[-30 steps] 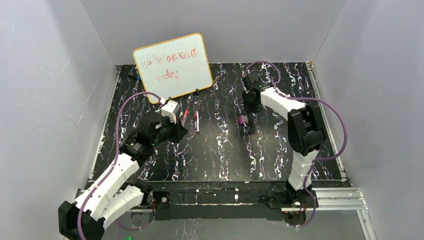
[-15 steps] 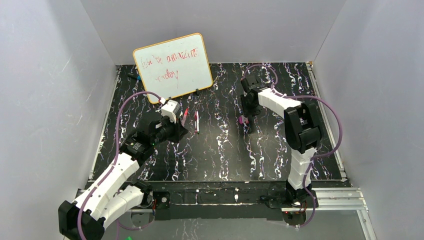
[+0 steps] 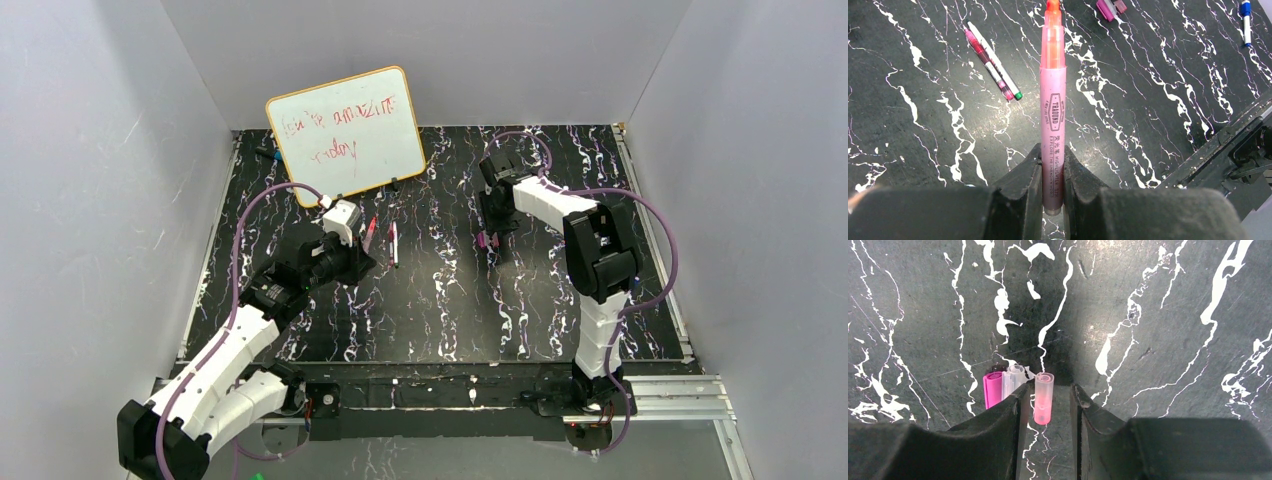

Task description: Insert the pens into the pen caps

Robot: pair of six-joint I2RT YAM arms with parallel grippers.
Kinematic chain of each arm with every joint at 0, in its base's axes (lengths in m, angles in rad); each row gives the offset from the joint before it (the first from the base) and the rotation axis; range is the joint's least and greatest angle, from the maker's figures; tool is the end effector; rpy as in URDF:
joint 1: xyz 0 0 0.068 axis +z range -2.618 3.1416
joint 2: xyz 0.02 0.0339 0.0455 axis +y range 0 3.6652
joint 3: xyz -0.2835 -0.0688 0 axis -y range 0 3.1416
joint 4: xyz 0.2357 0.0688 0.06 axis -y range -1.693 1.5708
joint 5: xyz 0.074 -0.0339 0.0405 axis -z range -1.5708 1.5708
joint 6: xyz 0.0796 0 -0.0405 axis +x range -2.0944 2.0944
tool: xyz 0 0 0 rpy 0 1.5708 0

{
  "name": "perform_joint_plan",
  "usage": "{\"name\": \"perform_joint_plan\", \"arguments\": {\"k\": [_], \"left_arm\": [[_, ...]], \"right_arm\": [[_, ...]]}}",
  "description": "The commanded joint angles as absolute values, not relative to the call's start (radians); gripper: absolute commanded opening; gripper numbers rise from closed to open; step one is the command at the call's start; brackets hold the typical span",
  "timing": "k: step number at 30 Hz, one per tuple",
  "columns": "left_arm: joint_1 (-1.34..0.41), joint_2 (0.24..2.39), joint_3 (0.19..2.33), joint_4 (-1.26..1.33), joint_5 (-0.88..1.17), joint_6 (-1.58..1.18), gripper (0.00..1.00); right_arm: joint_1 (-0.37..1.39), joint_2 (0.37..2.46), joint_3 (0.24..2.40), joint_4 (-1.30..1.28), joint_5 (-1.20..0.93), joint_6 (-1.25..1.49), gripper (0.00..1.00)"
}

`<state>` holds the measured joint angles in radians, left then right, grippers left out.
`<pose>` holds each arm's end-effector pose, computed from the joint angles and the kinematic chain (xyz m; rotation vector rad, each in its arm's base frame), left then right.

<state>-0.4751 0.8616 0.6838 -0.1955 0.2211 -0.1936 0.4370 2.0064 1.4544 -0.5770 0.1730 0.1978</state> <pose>0.1869 -0.1158 0.2907 0.4276 1.9454 -0.6530 0.4017 0.1725 0.1602 -0.2669 2.6563 -0.0328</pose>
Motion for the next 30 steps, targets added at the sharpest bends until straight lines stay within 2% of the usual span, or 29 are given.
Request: {"name": "perform_joint_plan", "arguments": {"k": [1, 16, 21, 23, 24, 30], "left_arm": [[-0.471, 0.861, 0.721, -0.211, 0.229, -0.181, 0.00], [-0.471, 0.862, 0.722, -0.213, 0.233, -0.179, 0.00], [-0.471, 0.866, 0.722, -0.212, 0.236, -0.178, 0.00], [-0.471, 0.866, 0.722, -0.213, 0.237, -0.178, 0.00], [-0.471, 0.867, 0.722, -0.212, 0.238, -0.178, 0.00], [-0.471, 0.866, 0.719, -0.211, 0.252, -0.175, 0.00]], "right_arm": [[0.444, 2.029, 1.504, -0.582, 0.174, 0.185, 0.42], [0.452, 2.040, 1.462, -0.596, 0.204, 0.191, 0.37], [0.454, 2.051, 1.439, -0.606, 0.234, 0.195, 0.21], [0.453, 2.052, 1.429, -0.605, 0.232, 0.197, 0.11], [0.453, 2.055, 1.425, -0.603, 0.232, 0.198, 0.03], [0.454, 2.038, 1.421, -0.591, 0.269, 0.204, 0.01]]}}
